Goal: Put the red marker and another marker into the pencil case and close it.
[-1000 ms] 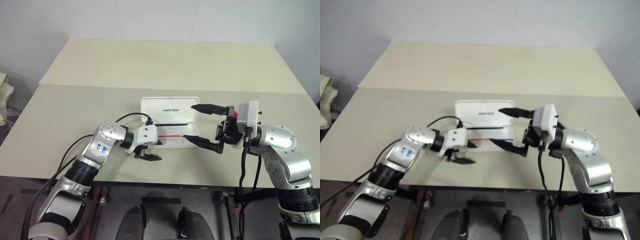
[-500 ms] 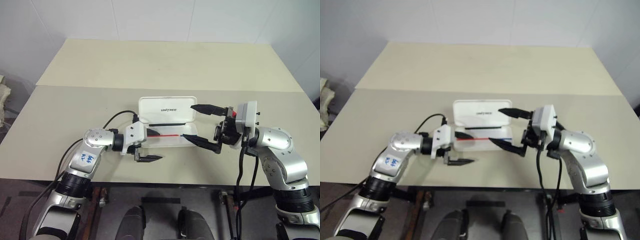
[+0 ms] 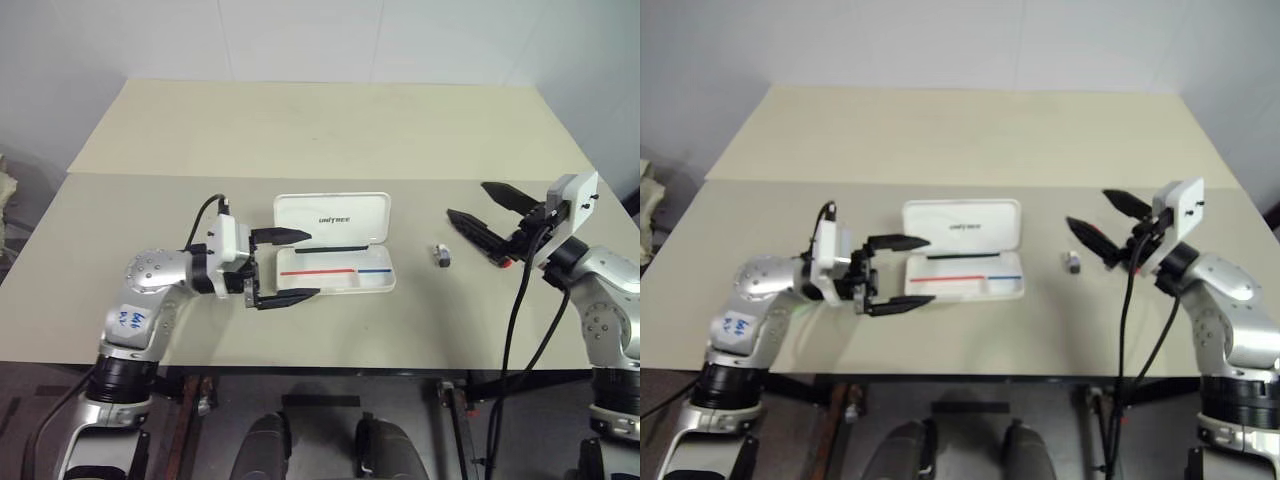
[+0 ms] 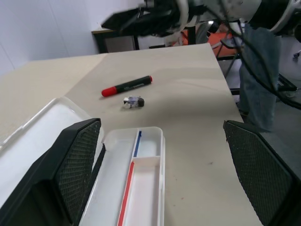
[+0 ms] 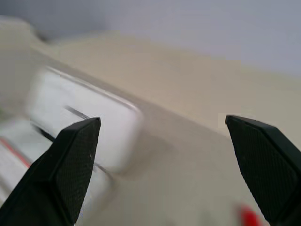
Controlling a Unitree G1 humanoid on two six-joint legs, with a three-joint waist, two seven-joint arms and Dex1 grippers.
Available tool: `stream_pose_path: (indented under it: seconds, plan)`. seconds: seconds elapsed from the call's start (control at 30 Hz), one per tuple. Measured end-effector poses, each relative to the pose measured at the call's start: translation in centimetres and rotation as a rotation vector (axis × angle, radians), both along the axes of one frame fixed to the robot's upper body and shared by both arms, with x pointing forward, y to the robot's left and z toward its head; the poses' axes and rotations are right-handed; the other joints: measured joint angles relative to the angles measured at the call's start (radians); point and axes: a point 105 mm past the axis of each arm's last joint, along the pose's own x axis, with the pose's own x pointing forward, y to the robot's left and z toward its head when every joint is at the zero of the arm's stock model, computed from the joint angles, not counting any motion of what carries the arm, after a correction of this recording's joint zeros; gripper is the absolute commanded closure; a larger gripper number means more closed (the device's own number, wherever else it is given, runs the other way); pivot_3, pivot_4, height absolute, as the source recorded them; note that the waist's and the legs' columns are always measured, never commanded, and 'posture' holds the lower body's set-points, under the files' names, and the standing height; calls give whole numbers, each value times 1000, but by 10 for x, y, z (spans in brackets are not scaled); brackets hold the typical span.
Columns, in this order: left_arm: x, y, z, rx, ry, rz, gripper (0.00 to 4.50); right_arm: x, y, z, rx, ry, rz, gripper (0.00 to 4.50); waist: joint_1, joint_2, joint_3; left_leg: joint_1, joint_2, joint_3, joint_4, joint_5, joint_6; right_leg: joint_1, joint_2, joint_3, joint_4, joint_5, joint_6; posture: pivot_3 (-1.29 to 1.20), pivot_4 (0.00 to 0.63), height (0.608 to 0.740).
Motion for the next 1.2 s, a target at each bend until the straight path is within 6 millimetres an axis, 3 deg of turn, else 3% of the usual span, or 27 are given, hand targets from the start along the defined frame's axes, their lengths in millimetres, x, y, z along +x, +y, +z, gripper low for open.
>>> stream_pose_path:
  seconds: [0.07, 0.2, 0.4, 0.6, 0.8, 0.97, 1.2]
  plan:
    - [-2, 8, 6, 19, -2, 11, 38, 7, -19, -13, -40, 57, -78, 0, -3, 0, 0, 0, 0, 0, 0, 0, 0, 0, 0, 0, -1, 0, 0, 0, 150, 740]
    - [-1, 22, 14, 58, 2, 39, 38, 21, -36, -34, -75, 137, -141, 0, -16, 1, 0, 0, 0, 1, 0, 0, 0, 0, 0, 1, -1, 0, 0, 0, 150, 740]
    - [0, 37, 23, 89, -25, 85, 38, 38, -46, -52, -107, 215, -153, 0, -22, 2, 1, 0, 0, 2, 0, 0, 0, 0, 0, 2, -1, 0, 1, 0, 150, 740]
    - [0, 46, 29, 102, -39, 119, 38, 47, -53, -87, -127, 362, -167, 0, -22, 2, 1, 0, 0, 3, -2, 0, -1, -1, 1, 3, -3, 1, 1, 0, 150, 740]
    - [-1, 50, 32, 121, -44, 133, 0, 52, -53, -90, -129, 381, -150, 2094, -24, 2, 1, 1, 0, 5, -1, 0, -1, 0, 1, 5, -4, 2, 3, 0, 150, 740]
    - [-1, 52, 34, 124, -49, 139, 0, 55, -38, -90, -136, 369, -87, 3829, -33, 2, 1, 1, 0, 5, 0, 0, -1, 0, 1, 6, -4, 4, 4, 0, 150, 740]
    - [-1, 52, 34, 125, -57, 138, 0, 59, -26, -81, -188, 312, -35, 3889, -46, 3, 2, 1, 0, 7, -1, 1, -2, -1, 1, 7, -5, 4, 4, 0, 150, 740]
